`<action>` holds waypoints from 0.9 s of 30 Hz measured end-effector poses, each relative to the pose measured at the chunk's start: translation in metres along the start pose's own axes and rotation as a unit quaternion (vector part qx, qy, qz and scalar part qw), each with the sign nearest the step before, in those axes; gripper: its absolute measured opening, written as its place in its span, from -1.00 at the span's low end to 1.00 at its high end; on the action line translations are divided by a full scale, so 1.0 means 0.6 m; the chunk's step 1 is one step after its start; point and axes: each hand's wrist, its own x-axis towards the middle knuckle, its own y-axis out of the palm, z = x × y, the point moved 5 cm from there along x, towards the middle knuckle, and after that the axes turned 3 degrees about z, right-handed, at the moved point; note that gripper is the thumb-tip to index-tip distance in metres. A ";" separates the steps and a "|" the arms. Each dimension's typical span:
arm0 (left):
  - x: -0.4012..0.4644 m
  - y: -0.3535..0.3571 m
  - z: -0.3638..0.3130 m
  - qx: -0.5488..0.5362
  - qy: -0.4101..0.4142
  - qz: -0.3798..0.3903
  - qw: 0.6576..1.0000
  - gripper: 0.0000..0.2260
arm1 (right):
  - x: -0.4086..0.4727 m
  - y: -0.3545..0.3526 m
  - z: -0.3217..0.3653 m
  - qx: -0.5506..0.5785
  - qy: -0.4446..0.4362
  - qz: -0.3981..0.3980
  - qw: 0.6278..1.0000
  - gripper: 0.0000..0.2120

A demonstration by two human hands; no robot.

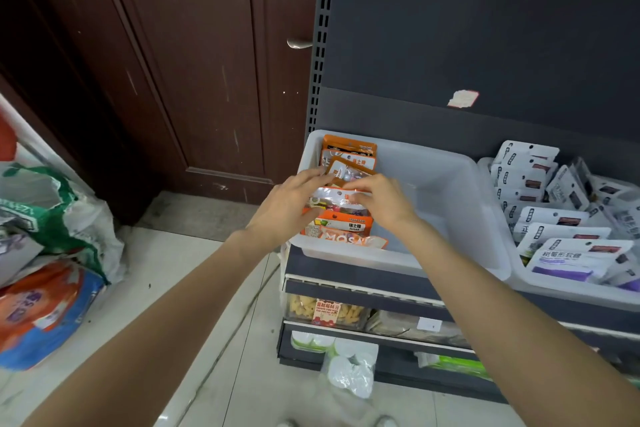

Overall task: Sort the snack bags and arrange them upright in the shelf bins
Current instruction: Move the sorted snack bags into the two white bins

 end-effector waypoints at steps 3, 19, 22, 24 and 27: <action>-0.004 0.005 -0.003 -0.027 -0.016 0.021 0.999 -0.53 | -0.003 -0.006 0.003 0.016 -0.003 0.013 1.000 -0.72; -0.010 -0.028 -0.126 0.082 -0.018 -0.133 0.988 -0.74 | -0.103 -0.096 -0.043 -0.016 -0.014 -0.129 0.991 -0.72; 0.004 -0.008 -0.189 0.083 0.021 -0.125 0.988 -0.78 | -0.139 -0.126 -0.077 -0.026 -0.010 -0.154 0.988 -0.74; 0.016 0.013 -0.237 0.092 0.035 -0.113 0.989 -0.77 | -0.172 -0.152 -0.109 -0.048 0.005 -0.174 0.984 -0.74; 0.030 0.053 -0.321 0.097 0.059 -0.112 0.987 -0.78 | -0.232 -0.201 -0.166 -0.099 0.041 -0.200 0.974 -0.70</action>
